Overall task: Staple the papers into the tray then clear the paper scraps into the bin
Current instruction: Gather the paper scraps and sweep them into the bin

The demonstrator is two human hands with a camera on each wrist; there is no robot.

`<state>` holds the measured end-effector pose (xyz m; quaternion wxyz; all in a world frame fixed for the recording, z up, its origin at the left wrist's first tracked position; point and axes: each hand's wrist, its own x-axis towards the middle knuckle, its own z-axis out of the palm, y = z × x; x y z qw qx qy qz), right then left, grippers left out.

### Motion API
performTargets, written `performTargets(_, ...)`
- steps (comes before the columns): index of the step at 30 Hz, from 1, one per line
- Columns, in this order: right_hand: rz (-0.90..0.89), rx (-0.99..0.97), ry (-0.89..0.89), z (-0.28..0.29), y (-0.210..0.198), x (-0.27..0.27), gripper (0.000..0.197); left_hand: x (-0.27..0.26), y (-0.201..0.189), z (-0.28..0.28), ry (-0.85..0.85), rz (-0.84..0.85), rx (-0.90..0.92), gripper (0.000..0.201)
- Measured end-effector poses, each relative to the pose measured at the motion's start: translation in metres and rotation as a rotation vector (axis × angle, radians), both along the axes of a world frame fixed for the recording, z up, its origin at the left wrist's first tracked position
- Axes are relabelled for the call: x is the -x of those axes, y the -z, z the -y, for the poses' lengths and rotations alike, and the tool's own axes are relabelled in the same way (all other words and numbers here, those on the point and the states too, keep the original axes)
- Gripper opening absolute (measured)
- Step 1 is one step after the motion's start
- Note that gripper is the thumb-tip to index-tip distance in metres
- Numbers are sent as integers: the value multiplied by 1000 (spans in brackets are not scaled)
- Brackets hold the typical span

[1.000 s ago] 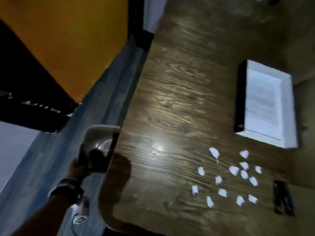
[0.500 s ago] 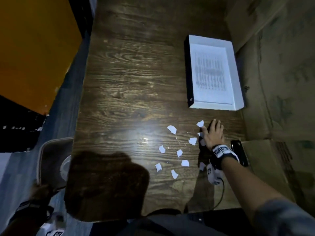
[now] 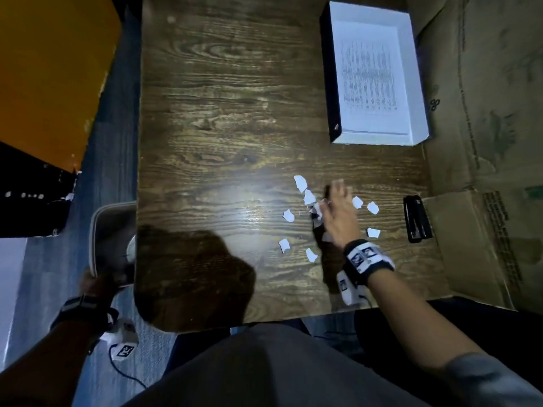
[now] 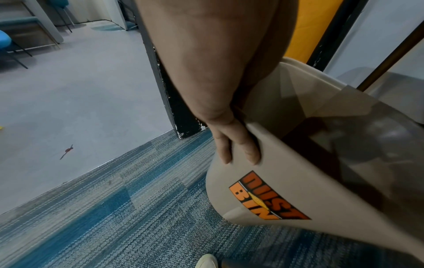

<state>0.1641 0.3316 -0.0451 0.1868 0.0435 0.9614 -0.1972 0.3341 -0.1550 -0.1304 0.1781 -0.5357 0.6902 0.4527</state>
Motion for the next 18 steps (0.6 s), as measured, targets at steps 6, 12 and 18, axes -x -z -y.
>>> performTargets(6,181,-226,427,-77,14,13,71,8,-11,2,-42,-50,20,36)
performTargets(12,150,-147,161,23,18,-9,74,9,-6,10,63,-15,69,39)
performTargets(18,32,28,1,21,3,-44,68,4,-1,10,54,-21,82,36)
